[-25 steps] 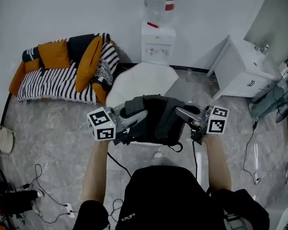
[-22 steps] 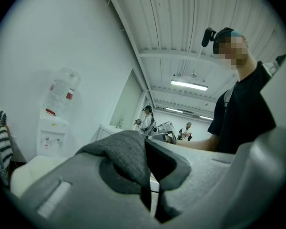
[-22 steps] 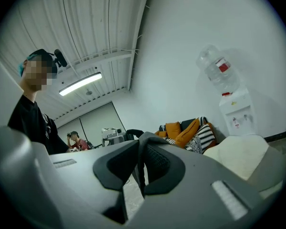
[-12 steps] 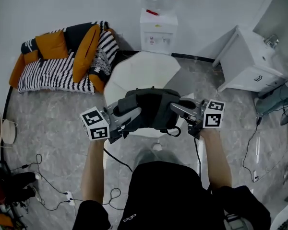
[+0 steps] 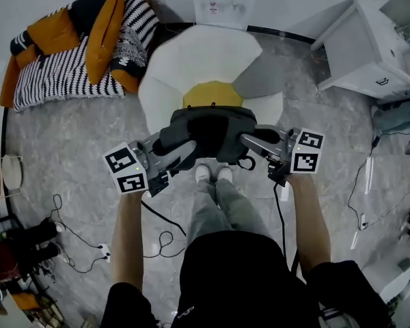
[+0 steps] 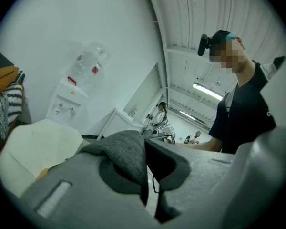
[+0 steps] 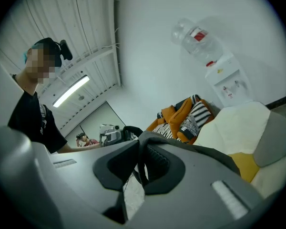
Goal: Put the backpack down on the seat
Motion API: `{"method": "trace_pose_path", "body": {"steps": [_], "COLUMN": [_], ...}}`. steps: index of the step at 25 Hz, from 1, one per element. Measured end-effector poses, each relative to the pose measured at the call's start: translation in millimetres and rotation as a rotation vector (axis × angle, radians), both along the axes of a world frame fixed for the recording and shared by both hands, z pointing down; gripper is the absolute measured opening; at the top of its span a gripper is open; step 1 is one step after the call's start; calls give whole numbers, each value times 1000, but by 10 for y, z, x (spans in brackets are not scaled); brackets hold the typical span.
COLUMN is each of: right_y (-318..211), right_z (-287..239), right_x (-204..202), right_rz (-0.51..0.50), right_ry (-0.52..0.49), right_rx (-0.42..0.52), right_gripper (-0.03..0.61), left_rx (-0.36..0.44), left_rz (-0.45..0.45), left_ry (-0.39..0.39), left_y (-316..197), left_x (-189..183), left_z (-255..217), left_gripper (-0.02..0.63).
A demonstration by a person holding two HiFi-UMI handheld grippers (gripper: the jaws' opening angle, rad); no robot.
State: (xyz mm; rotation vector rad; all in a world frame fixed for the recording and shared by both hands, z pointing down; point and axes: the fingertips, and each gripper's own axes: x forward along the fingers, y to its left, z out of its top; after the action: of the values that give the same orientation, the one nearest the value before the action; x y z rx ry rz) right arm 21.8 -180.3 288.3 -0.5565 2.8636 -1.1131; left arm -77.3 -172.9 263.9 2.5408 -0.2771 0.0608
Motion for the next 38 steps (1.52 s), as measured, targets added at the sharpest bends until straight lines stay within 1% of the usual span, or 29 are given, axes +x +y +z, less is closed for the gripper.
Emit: {"method": "trace_pose_path", "body": {"steps": [3, 7, 10, 12, 15, 17, 22, 25, 27, 29, 31, 33, 38], "right_y": [-52, -53, -214, -211, -186, -196, -277, -183, -269, -479, -624, -724, -962], "right_z": [321, 820, 1201, 1400, 1640, 1757, 1761, 1919, 2167, 2462, 2703, 2856, 3136], "right_x": [-5, -28, -36, 13, 71, 77, 143, 198, 234, 260, 204, 143, 177], "right_rz": [34, 55, 73, 85, 110, 129, 178, 193, 182, 197, 205, 222, 281], "right_ry": [-2, 9, 17, 36, 58, 57, 61, 58, 42, 35, 43, 38, 16], "right_rx": [-53, -145, -179, -196, -210, -218, -210, -253, -268, -256, -251, -255, -247], "right_gripper": [38, 38, 38, 38, 40, 40, 40, 38, 38, 40, 38, 38, 38], "left_rx": [-37, -105, -133, -142, -136, -146, -171, -210, -230, -226, -229, -243, -276], "left_rz": [15, 28, 42, 65, 105, 118, 119, 113, 101, 124, 142, 132, 121], "left_ry": [-12, 1, -8, -24, -49, -48, -49, -36, -25, -38, -57, -67, -86], "left_y": [-93, -188, -405, -407, -356, -353, -392, -334, -432, -658, -786, -830, -871], "left_x": [12, -11, 2, 58, 111, 113, 173, 253, 296, 371, 406, 402, 452], "left_z": [271, 712, 1077, 1267, 1486, 1597, 1645, 1785, 2043, 2393, 2668, 2837, 3242], "left_gripper": [28, 28, 28, 28, 28, 28, 28, 28, 28, 28, 28, 28, 28]}}
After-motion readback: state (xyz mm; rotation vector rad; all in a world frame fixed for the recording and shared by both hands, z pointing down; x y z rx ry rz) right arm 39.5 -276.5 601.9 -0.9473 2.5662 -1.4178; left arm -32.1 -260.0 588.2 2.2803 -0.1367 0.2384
